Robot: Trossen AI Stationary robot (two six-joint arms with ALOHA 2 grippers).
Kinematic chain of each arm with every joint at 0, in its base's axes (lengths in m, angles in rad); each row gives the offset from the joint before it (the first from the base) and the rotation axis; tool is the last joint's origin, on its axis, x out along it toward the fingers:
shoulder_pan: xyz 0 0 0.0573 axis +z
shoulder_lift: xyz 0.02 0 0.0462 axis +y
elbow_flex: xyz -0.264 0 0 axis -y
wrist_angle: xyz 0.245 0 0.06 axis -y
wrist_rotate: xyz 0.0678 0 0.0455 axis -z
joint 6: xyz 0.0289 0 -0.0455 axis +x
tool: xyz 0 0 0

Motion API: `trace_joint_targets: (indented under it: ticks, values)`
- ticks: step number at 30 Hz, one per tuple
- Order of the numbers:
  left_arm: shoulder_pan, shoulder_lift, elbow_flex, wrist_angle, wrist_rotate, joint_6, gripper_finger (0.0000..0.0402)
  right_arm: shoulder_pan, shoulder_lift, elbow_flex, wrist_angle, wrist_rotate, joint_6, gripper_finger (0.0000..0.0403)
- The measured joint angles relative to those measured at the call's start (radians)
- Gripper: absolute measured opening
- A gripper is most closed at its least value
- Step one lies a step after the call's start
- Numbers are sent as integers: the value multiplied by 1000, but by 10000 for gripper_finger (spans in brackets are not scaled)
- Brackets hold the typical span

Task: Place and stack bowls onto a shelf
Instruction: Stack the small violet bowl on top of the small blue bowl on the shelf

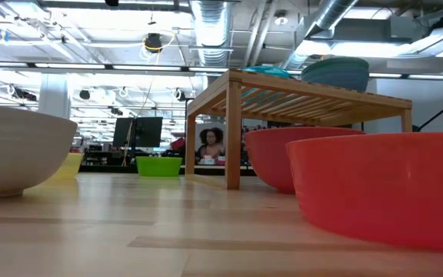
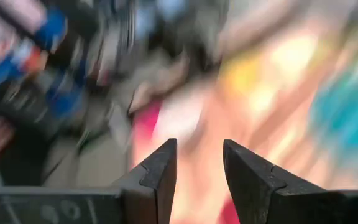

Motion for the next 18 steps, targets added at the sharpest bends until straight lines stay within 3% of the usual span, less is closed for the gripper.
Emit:
trace_joint_targets:
  ticks: [3, 5, 8, 12, 18]
  values:
    - [0, 7, -1, -1, 1, 0, 157, 119, 37, 0, -251, -84, 178, 156]
    - [0, 15, -1, -1, 1, 0, 157, 222, 71, -3, -401, -70, 258, 156]
    - [0, 32, -1, -4, 1, 11, 157, 381, 109, -52, -489, 4, 393, 156]
    - [0, 51, -1, -2, 1, 14, 157, 559, 148, -192, -427, -10, 596, 156]
    - [0, 65, -1, -1, 1, 14, 157, 758, 163, -424, -144, -126, 869, 156]
